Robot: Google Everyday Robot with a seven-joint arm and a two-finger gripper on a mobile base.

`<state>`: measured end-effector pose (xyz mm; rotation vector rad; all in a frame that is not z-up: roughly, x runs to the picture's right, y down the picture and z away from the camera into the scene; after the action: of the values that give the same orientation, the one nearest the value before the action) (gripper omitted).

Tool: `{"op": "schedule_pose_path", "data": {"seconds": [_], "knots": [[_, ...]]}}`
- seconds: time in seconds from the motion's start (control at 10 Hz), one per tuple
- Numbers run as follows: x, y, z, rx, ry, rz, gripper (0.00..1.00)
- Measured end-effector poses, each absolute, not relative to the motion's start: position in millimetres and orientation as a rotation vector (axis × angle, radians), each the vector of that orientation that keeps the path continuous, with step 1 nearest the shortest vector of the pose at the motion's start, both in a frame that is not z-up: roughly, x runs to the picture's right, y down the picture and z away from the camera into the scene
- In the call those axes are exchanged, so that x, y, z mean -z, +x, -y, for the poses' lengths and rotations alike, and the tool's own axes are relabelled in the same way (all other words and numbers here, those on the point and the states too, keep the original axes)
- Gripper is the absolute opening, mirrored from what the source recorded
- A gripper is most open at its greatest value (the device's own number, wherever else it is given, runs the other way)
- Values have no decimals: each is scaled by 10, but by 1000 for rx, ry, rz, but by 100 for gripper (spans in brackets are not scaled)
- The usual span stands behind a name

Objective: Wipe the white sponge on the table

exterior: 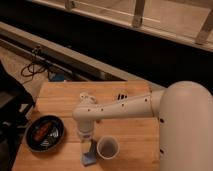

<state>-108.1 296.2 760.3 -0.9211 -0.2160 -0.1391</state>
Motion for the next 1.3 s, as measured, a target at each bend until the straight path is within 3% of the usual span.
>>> {"op": "schedule_pose_path", "data": {"seconds": [0.5, 1.0, 1.3], "knots": [[-7563, -1066, -2981, 131, -877, 246, 0], [-7323, -1685, -2417, 202, -765, 343, 0], [-7322, -1759, -2402, 219, -760, 375, 0]]}}
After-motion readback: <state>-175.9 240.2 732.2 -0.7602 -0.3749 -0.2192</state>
